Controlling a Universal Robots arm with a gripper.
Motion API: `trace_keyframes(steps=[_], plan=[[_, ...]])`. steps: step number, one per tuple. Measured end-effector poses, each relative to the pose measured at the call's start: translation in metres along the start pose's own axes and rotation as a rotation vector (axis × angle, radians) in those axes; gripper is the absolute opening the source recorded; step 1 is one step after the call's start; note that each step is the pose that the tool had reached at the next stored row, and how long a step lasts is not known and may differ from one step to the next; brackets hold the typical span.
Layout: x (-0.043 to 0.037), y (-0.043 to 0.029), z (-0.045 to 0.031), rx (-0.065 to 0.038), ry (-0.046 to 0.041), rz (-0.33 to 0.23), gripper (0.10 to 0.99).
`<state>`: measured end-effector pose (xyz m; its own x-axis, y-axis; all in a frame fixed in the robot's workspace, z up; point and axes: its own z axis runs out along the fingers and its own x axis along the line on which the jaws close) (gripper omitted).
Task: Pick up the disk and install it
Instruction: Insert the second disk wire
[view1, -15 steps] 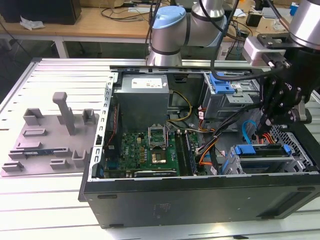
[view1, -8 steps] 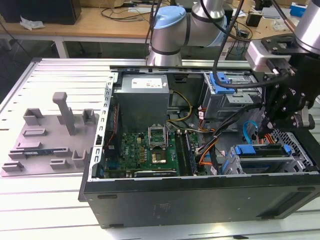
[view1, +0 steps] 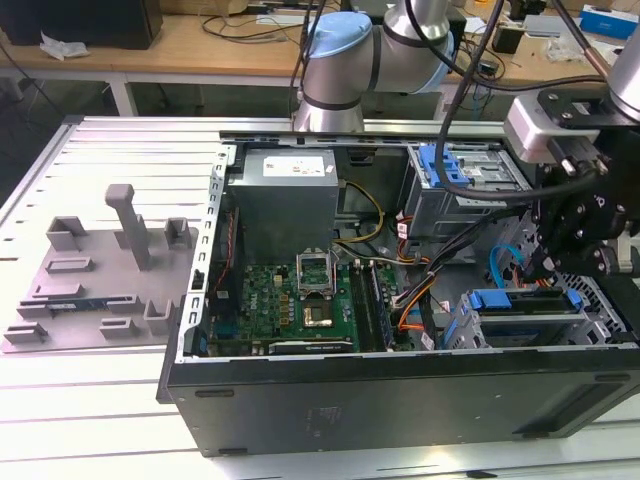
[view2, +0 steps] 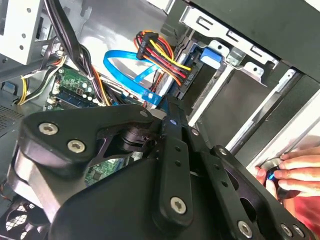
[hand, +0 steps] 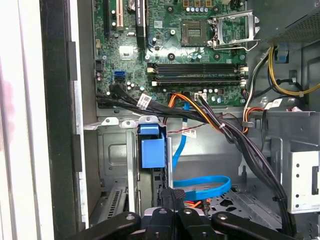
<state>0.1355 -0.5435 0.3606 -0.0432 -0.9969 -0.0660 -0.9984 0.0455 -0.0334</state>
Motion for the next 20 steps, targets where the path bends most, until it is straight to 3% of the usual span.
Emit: trace_keyframes(steps=[3,7,12,20], plan=[[0.0054,-0.0018,0.002,0.0,-0.0144,0.003,0.102],[0.0083,-0.0028,0.004,-0.001,-0.0237,0.005,0.102],[0.0083,-0.0029,0.0041,-0.001,-0.0236,0.005,0.102],[0.0086,-0.0015,0.0069,0.005,-0.0216,0.075,0.102]])
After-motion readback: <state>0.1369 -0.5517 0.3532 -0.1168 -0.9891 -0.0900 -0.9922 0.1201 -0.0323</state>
